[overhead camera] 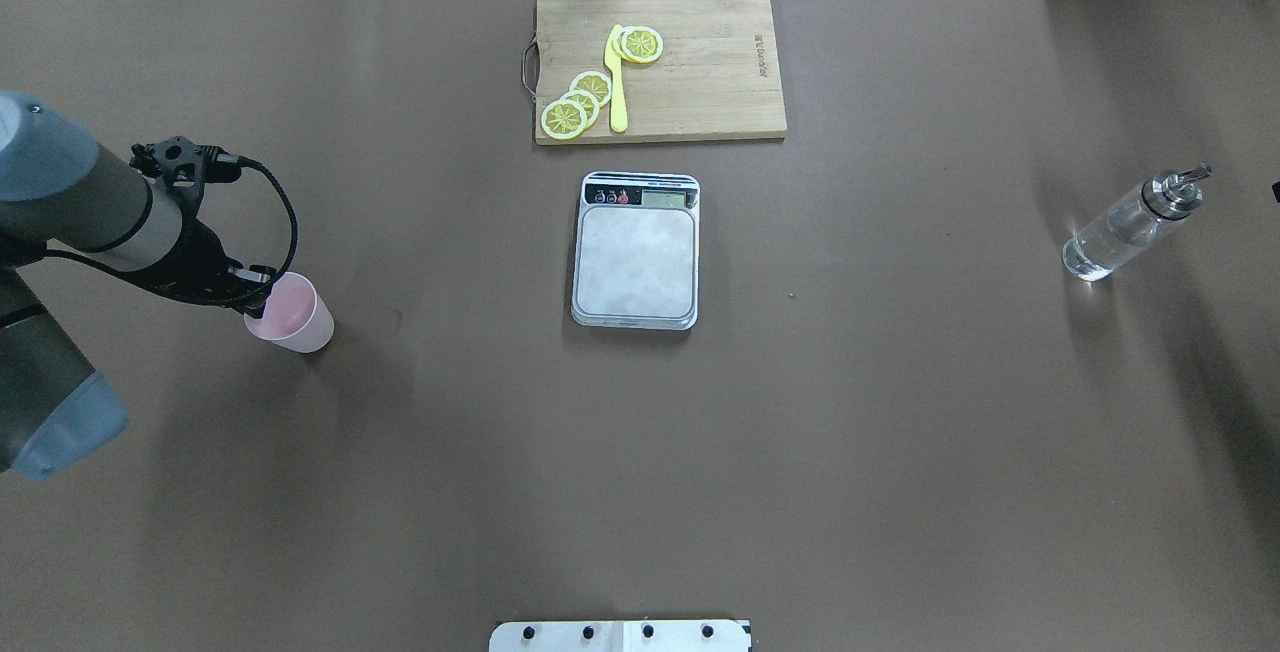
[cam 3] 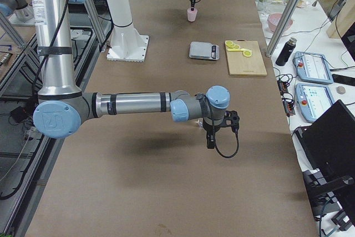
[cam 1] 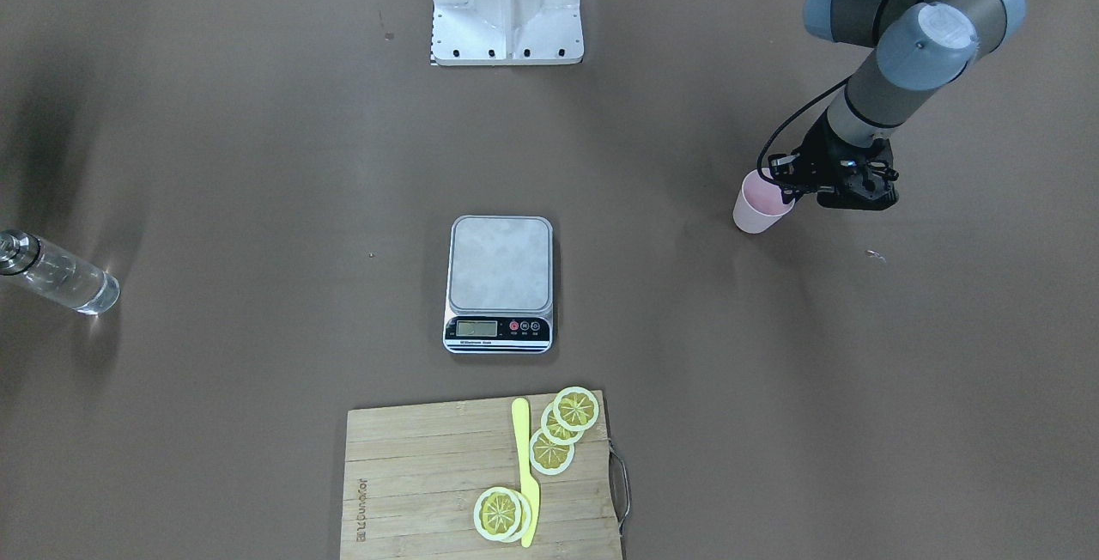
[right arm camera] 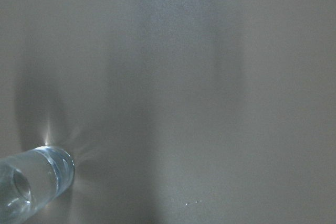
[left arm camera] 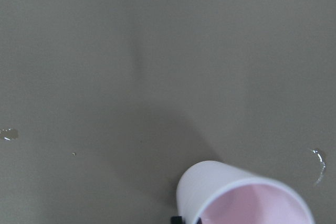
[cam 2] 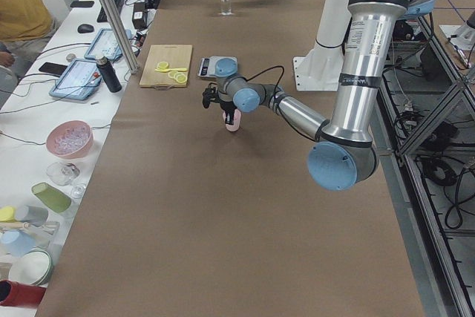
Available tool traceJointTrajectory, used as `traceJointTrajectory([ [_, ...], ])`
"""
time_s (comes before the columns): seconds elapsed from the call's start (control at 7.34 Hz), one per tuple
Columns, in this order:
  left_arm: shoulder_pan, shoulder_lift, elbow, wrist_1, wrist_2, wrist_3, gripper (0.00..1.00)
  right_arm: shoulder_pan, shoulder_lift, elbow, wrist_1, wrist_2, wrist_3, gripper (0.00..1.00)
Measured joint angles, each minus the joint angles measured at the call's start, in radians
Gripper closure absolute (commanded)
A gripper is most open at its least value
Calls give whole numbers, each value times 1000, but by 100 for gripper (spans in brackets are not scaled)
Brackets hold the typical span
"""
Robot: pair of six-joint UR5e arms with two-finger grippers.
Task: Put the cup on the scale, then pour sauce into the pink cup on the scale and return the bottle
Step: 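Close the left gripper around the pink paper cup rim, then carry the pink cup with the left gripper onto the scale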
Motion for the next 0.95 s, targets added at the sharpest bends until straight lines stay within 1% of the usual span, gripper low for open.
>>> traceJointTrajectory([
  [0.14, -1, -30, -3, 16, -3, -20, 100, 0, -1, 0, 0, 0, 0, 1],
  [0.27, 0, -93, -6, 68, -4, -67, 100, 0, -2, 0, 0, 1, 0, 1],
  [0.68, 32, -316, -1, 258, -3, -216, 100, 0, -7, 0, 0, 2, 0, 1],
  [0.95, 72, -450, 47, 313, 3, -320, 100, 0, -9, 0, 0, 3, 0, 1],
])
